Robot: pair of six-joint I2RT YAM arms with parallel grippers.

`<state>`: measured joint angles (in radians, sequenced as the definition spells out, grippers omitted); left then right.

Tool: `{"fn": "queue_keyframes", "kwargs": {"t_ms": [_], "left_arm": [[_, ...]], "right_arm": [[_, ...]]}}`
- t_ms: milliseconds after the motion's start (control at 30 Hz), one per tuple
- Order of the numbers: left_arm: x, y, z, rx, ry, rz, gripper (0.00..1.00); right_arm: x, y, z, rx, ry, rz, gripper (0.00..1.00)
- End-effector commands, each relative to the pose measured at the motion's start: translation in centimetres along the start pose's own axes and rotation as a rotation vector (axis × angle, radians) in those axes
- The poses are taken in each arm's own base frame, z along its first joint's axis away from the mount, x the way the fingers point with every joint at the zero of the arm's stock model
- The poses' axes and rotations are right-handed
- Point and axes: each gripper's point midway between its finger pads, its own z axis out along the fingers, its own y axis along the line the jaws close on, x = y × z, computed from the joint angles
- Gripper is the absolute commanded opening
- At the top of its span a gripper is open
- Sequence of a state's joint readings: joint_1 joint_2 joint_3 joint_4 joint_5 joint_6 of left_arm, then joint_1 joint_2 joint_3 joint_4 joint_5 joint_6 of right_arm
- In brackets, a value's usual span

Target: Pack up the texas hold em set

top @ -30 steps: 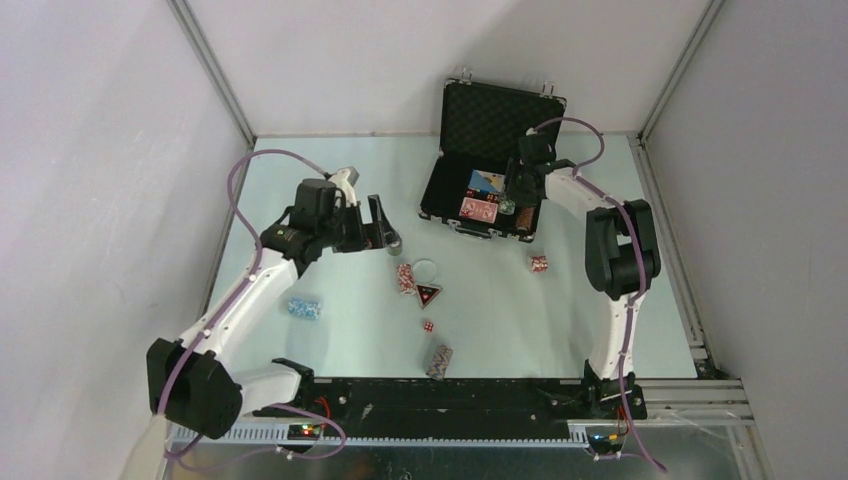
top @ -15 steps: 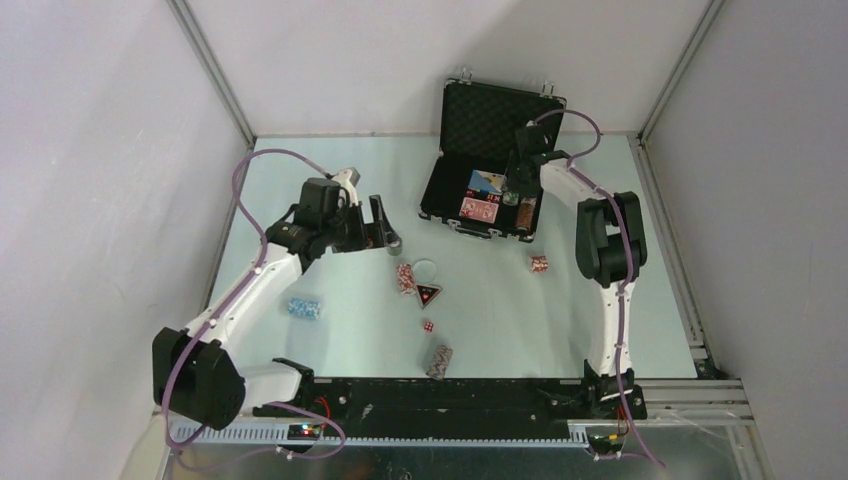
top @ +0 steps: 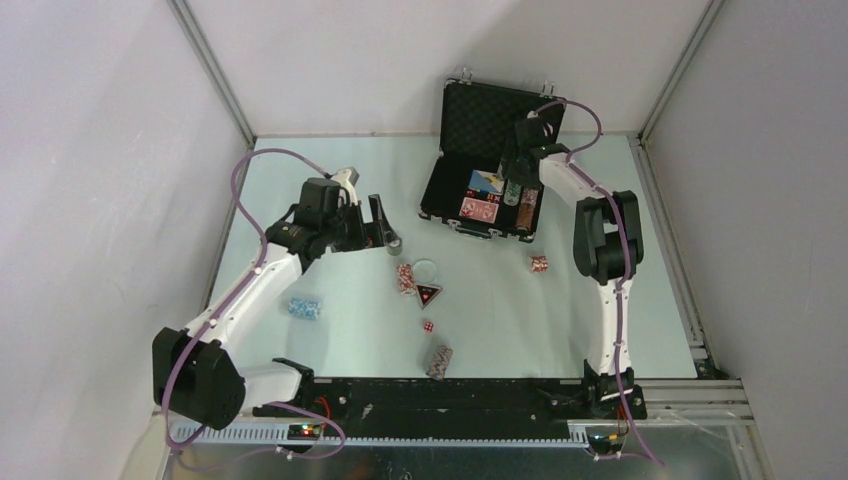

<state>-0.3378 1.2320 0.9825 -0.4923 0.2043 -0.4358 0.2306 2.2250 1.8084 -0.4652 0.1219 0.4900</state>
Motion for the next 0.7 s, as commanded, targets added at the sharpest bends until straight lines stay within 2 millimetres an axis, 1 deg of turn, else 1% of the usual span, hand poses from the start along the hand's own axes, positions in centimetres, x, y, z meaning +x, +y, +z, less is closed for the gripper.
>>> {"fn": "queue_keyframes", "kwargs": {"t_ms": [0,33,167,200,233,267,300,333,367,400,433,467,500,533,567,600,633,667], "left_arm": [[-1.0,-0.6,-0.4,0.02,-0.041,0.019,0.99],[-1.0,-0.7,-0.5,0.023,-0.041,0.018,0.99],[-1.2,-0.9,-0.8,0.03,-0.054,0.019,0.98],[-1.2,-0.9,-0.8,0.032,-0.057,0.019,0.98],[-1.2,-0.9,-0.9,0.032,-0.057,0.02,0.98],[-1.2,-0.9,-0.9,0.032,-0.059,0.022,0.97],[-1.2,-0.8,-0.9,0.028,-0.06,0.023,0.97],[-1.3,-0.8,-1.1,0.027,-0.061,0.03,0.97],[-1.4,-0.8,-1.3,0.022,-0.064,0.032,0.97],[-1.5,-0.7,-1.4,0.015,-0.067,0.042,0.98],[-1.6,-0.8,-1.8,0.014,-0.073,0.047,0.98],[-1.8,-0.6,-2.0,0.006,-0.079,0.059,0.98],[-1.9,-0.7,-2.3,0.004,-0.089,0.071,0.99],[-1.9,-0.5,-2.4,-0.005,-0.094,0.076,0.99],[-2.1,-0.5,-2.8,-0.004,-0.109,0.083,0.99],[-2.0,-0.3,-2.8,-0.012,-0.115,0.083,1.0],[-2.3,-0.4,-3.1,-0.007,-0.139,0.088,1.0],[-2.2,-0.1,-3.0,-0.015,-0.146,0.087,1.0]], "right_arm": [[-3.4,0.5,-3.0,-0.016,-0.096,0.014,0.67],[-3.3,0.6,-3.0,-0.026,-0.1,0.009,0.67],[-4.2,1.1,-5.1,-0.085,-0.146,0.006,0.65],[-4.1,1.1,-6.0,-0.096,-0.152,0.002,0.64],[-4.9,1.7,-7.3,-0.128,-0.185,-0.004,0.64],[-4.4,1.5,-7.6,-0.135,-0.186,-0.011,0.64],[-4.9,2.1,-9.2,-0.165,-0.212,-0.027,0.63],[-4.1,1.9,-9.4,-0.169,-0.205,-0.037,0.63],[-4.5,2.2,-11.1,-0.191,-0.23,-0.05,0.63],[-3.6,1.9,-11.2,-0.191,-0.223,-0.057,0.63],[-3.9,2.2,-13.1,-0.213,-0.254,-0.072,0.63],[-2.7,1.9,-13.2,-0.21,-0.242,-0.087,0.63],[-3.1,1.9,-15.0,-0.22,-0.275,-0.098,0.64],[-2.0,1.5,-15.1,-0.216,-0.264,-0.119,0.64],[-2.6,1.6,-17.2,-0.235,-0.307,-0.122,0.64],[-1.5,1.0,-17.3,-0.233,-0.316,-0.14,0.65],[-2.3,1.0,-20.0,-0.258,-0.386,-0.142,0.65],[-1.1,0.2,-19.7,-0.262,-0.403,-0.156,0.66]]}}
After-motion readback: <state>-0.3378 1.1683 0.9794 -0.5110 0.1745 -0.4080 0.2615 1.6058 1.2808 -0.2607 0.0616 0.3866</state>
